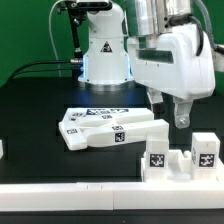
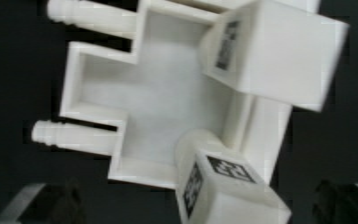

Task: Assemble chair

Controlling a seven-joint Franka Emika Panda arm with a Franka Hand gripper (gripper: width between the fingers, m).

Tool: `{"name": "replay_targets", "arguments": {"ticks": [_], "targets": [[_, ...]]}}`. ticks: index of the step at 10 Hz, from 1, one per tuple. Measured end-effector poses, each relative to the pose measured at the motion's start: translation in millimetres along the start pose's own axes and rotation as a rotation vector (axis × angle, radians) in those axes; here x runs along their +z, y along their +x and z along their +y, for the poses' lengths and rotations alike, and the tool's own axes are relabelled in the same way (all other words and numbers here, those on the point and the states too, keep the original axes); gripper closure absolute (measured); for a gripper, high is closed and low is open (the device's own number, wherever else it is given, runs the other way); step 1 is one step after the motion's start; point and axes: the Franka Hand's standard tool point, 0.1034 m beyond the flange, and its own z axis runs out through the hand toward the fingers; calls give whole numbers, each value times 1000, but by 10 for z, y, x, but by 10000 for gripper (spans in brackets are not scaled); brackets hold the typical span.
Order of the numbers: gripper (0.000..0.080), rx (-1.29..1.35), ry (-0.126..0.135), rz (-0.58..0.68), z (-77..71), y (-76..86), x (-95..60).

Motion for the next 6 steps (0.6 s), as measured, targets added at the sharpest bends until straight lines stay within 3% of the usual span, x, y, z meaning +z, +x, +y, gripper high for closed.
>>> {"name": "replay_targets", "arguments": {"ticks": [2,6], "targets": [[151,-165,3,4,2,12,4],[151,-783,53,98,106,149,-25]]}}
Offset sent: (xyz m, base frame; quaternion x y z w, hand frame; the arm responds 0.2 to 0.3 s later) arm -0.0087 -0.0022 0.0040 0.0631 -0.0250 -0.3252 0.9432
